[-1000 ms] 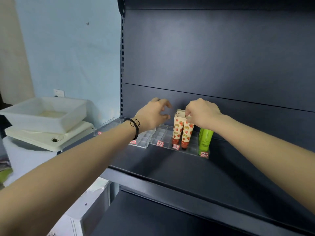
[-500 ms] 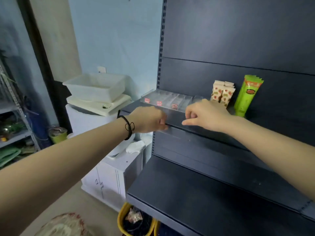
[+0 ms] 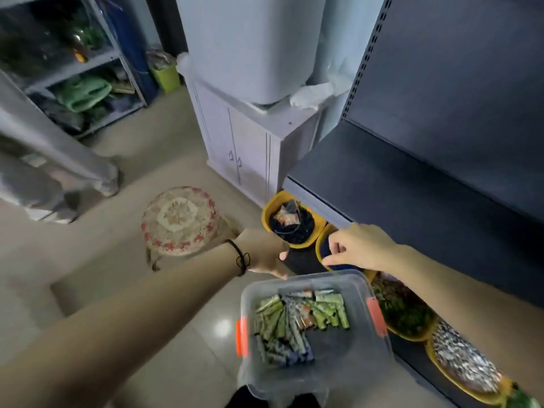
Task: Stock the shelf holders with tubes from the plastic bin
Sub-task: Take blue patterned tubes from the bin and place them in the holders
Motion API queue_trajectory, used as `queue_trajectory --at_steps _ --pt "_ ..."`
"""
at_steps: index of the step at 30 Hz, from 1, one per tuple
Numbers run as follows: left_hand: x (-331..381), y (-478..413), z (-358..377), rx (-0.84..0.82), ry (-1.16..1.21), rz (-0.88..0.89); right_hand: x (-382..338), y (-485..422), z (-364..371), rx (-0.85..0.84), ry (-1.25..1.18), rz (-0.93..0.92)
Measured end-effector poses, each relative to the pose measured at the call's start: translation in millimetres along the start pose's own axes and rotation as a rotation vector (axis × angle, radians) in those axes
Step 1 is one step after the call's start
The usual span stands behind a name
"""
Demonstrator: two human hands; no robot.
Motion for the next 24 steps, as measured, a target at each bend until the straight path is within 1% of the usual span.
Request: queue_trajectory --at_steps 2,5,11,16,20,22,24 --pt "-1.1 -31.2 52.4 -0.082 0.066 0.000 0.3 -29.8 47.4 -0.066 -0.026 -0.028" --pt "1.2 -79.5 124.7 -0.184 0.244 -0.026 3.8 -73.1 120.0 -0.143 -0.098 -0.040" --pt "18.3 -169.0 243.1 -0.263 0.620 -0.114 22.0 -148.0 251.8 -0.266 -0.369 0.023" --pt "30.2 -212.8 299.1 -0.267 0.790 -0.210 34.7 -181.0 322.0 -0.287 -0.542 0.101" --pt "37.9 -239.8 326.8 -0.242 0.998 -0.281 36.4 -204.0 366.4 -0.292 -0.662 0.168" --pt "45.5 -252.7 331.3 -0.179 1.127 -0.321 37.2 -215.4 381.7 -0.285 -0.728 0.215" --pt "54.2 -266.7 333.4 -0.096 1.204 -0.367 40.8 -225.3 393.1 -0.285 -0.772 0.237"
Point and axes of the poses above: each hand's wrist, its own y-axis away from the middle knuckle, its own z-axis out of the palm, x = y × z, the point moved 1 cm from there along -y, towards the middle knuckle, and after that the axes turned 13 degrees about -x, right-handed, at the moved point
